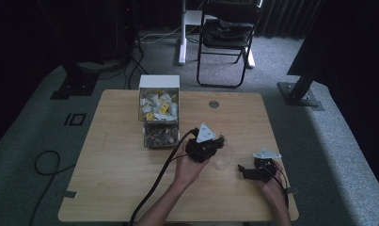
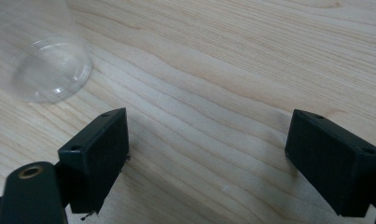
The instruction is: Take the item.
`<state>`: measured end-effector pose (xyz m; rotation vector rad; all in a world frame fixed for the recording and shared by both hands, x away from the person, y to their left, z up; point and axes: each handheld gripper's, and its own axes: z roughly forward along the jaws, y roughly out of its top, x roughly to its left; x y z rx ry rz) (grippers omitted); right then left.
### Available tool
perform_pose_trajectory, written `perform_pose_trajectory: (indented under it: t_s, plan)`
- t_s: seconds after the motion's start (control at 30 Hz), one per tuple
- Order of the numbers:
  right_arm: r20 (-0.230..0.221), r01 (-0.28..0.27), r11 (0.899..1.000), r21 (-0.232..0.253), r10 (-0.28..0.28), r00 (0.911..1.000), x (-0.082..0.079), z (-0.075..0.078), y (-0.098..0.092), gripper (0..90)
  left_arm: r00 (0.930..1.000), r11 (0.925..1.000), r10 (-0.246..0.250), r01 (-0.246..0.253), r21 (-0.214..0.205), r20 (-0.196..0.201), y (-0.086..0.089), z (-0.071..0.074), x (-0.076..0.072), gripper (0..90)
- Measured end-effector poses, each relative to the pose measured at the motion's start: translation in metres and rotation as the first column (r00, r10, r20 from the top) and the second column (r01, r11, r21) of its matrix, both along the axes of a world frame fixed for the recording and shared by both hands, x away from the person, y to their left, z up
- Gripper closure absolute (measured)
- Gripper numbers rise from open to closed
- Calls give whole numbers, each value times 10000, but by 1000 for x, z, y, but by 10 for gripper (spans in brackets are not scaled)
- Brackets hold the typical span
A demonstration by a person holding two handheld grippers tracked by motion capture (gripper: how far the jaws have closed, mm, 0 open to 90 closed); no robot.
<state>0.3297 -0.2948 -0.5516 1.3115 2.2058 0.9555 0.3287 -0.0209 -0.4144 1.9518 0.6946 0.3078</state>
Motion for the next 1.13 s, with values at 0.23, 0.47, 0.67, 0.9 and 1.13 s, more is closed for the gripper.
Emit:
perform_pose_trajectory:
  t_s: [0.23,0.47,0.67,0.9,1.13]
  plan:
    - [7,-6,10000,-4,6,10000,0,0,0,132,9996,9999,-164,164,-17,-238,-12,-7,1,900]
    - [-32,-7,10000,9,7,10000,0,0,0,132,9991,9999,-130,130,1,-407,-13,-12,5,668]
    - [-31,-21,10000,9,21,10000,0,0,0,132,9993,9996,292,-291,31,-230,2,-9,6,579]
    - [-19,-30,10000,3,30,10000,0,0,0,132,9959,9962,870,-869,47,-254,24,-14,7,558]
    - [-13,-39,10000,-6,39,10000,0,0,0,132,9889,9889,1484,-1484,-8,-123,54,-19,1,549]
